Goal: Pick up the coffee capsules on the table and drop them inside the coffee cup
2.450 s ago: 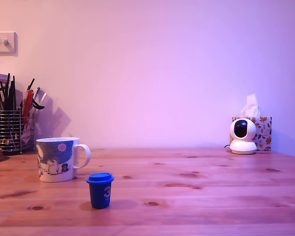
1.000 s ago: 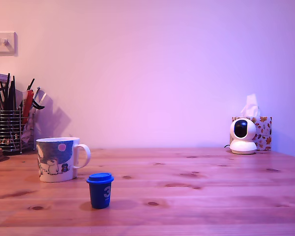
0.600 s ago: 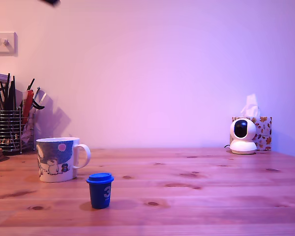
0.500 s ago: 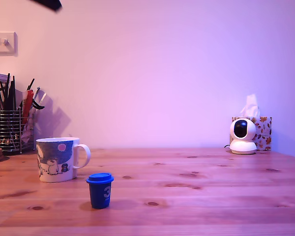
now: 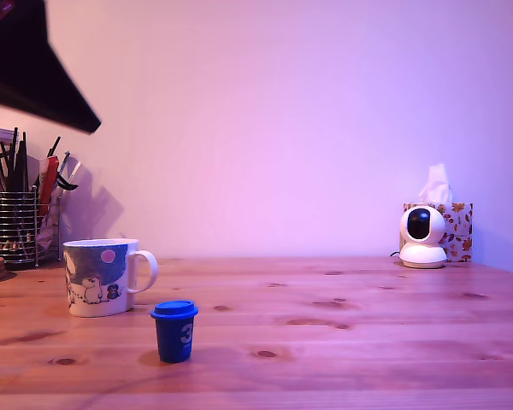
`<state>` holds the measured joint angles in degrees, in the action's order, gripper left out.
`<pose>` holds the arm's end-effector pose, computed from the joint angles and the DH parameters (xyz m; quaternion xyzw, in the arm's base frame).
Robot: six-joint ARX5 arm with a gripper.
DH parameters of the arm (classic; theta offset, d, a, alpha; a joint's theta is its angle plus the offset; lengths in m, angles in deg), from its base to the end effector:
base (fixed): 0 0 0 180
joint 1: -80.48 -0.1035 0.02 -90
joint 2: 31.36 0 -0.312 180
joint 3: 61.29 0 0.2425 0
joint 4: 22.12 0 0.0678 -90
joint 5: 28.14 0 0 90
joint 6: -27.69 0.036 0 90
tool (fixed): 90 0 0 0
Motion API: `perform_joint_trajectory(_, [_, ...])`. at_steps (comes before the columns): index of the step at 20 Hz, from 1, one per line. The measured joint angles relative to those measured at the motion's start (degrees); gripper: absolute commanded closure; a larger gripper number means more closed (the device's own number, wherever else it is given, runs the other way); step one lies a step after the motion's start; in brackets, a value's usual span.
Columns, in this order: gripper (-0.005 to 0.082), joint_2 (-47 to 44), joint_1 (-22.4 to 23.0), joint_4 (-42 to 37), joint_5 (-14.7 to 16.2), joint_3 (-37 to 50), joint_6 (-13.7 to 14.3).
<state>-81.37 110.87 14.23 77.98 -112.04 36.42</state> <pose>0.1202 -0.0821 0.2861 0.1044 0.2739 -0.3979 0.8693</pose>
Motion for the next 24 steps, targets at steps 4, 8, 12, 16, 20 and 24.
perform_joint_trajectory(4, [0.0793, 3.2, 0.0, -1.7, 1.9, 6.2, 0.5])
perform_joint_trajectory(8, [0.0793, 4.2, 0.0, -0.7, 2.0, 6.9, 0.5])
perform_joint_trajectory(12, [0.063, 3.1, 0.0, 5.2, 3.7, 6.9, 0.5])
perform_joint_trajectory(16, [0.0284, 0.9, 0.0, 5.2, 4.2, 6.9, 0.9])
perform_joint_trajectory(20, [0.0285, -2.9, 0.0, 4.7, 4.3, 6.9, 7.0])
perform_joint_trajectory(24, [0.0287, -8.6, 0.0, 1.3, 5.2, 6.9, 8.5])
